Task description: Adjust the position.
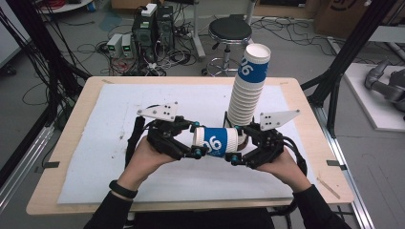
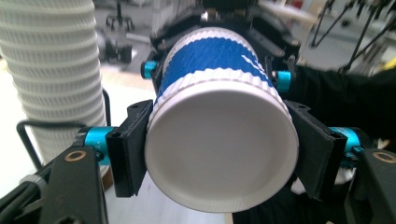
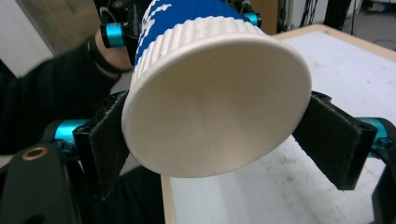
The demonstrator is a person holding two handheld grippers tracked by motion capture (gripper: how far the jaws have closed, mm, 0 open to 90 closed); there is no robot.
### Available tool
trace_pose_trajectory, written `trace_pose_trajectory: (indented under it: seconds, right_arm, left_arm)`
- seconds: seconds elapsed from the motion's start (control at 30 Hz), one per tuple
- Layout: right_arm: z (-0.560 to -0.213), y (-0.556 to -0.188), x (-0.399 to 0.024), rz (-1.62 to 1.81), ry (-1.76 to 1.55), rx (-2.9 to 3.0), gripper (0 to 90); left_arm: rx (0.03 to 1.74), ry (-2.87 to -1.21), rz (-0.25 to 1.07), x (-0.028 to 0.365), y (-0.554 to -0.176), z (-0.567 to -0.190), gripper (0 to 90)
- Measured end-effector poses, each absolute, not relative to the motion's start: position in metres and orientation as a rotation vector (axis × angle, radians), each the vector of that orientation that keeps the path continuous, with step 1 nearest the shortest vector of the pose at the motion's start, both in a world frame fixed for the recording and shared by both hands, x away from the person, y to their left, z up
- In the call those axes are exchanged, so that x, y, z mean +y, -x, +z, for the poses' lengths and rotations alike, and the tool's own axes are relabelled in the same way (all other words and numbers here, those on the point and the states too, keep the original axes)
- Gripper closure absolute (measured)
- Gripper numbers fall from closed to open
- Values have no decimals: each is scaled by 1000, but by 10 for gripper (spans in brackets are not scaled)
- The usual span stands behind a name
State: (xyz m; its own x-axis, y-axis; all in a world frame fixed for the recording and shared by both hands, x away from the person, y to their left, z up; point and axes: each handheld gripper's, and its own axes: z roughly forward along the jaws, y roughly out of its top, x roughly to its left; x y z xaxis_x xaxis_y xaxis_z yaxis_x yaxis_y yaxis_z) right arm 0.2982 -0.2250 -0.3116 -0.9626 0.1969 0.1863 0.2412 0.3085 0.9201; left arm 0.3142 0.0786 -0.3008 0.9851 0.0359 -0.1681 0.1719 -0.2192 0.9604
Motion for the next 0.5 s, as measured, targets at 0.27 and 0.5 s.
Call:
trace_pose_trajectory:
  seconds: [0.27,0.5]
  right_arm:
    - [-311,-299,-226,-1840,505,-2455,142]
    - [-312,-299,-223,-1873,513,-2403,143]
  left_arm:
    - [168,-1692,-102,85,-316,-302,298]
    - [152,-1650,-111,81,-316,-307,297]
